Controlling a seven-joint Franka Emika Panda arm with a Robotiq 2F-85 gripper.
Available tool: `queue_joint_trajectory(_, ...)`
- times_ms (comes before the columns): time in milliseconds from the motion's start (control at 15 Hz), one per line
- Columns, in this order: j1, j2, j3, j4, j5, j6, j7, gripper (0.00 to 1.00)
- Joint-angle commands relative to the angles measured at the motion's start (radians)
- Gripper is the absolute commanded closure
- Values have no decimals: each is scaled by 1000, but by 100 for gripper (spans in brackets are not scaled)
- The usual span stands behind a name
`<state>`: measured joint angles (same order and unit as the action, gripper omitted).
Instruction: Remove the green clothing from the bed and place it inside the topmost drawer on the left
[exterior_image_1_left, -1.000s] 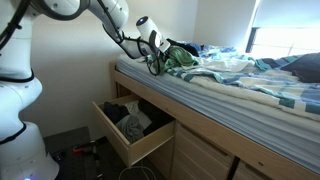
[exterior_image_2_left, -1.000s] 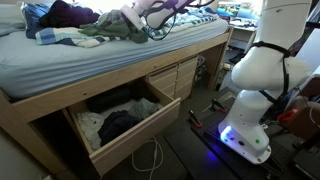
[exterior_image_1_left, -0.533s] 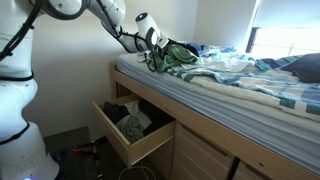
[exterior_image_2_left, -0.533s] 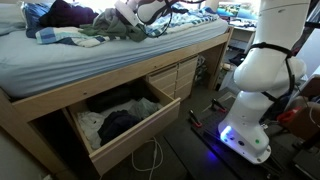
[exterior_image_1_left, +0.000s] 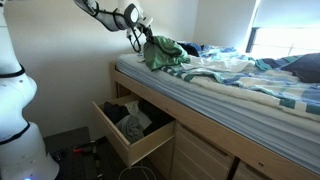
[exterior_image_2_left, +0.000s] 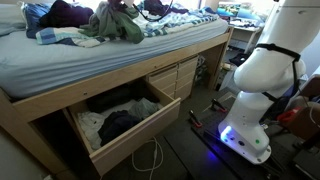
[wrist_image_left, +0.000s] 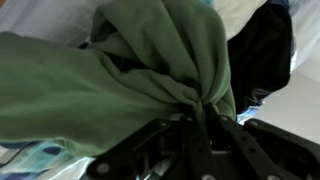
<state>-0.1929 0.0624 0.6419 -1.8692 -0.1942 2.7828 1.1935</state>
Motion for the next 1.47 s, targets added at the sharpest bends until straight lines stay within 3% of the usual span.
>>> queue_joint_trajectory(0, 179, -170, -184, -68, 110, -50, -88, 97)
queue_joint_trajectory(200, 279, -243, -264, -96, 133, -101, -129, 97)
queue_joint_trajectory(400, 325, -288, -294, -117, 138, -140, -162, 97)
queue_joint_trajectory(467, 316, -231, -286, -84, 102, -117, -117, 97)
queue_joint_trajectory(533, 321, -238, -287, -90, 102, -120, -118, 86)
queue_joint_trajectory(933, 324, -223, -293, -91, 101, -120, -117, 86)
queue_joint_trajectory(1000, 324, -223, -293, -91, 101, -120, -117, 97)
queue_joint_trajectory(1400, 384, -301, -283, -126, 136, -233, -177, 97)
